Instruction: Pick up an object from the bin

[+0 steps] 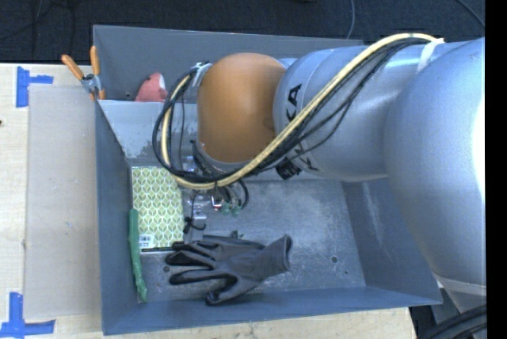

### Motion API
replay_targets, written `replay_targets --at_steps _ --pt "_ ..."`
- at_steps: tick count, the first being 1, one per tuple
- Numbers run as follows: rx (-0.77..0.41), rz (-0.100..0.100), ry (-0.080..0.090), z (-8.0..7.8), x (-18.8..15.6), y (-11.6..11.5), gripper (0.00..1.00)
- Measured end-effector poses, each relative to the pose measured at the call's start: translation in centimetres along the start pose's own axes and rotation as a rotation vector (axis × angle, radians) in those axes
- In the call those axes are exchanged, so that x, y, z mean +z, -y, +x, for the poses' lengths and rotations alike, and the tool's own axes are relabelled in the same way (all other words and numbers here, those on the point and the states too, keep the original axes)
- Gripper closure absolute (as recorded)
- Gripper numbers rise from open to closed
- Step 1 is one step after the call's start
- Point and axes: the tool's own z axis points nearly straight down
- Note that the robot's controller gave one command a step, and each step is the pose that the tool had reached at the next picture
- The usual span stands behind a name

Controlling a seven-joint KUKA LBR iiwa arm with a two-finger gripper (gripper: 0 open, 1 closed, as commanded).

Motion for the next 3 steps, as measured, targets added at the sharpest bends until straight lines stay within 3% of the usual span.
replay_targets --at_steps 1,2,3 --pt "0.005 -0.002 0.008 -0.2 -0.5 0.1 0.0" --pt "-0.003 -0.001 0.002 2.9 7.4 4.7 0.0" --pt "-0.058 -0.001 -0.001 2.9 9.7 5.7 0.0"
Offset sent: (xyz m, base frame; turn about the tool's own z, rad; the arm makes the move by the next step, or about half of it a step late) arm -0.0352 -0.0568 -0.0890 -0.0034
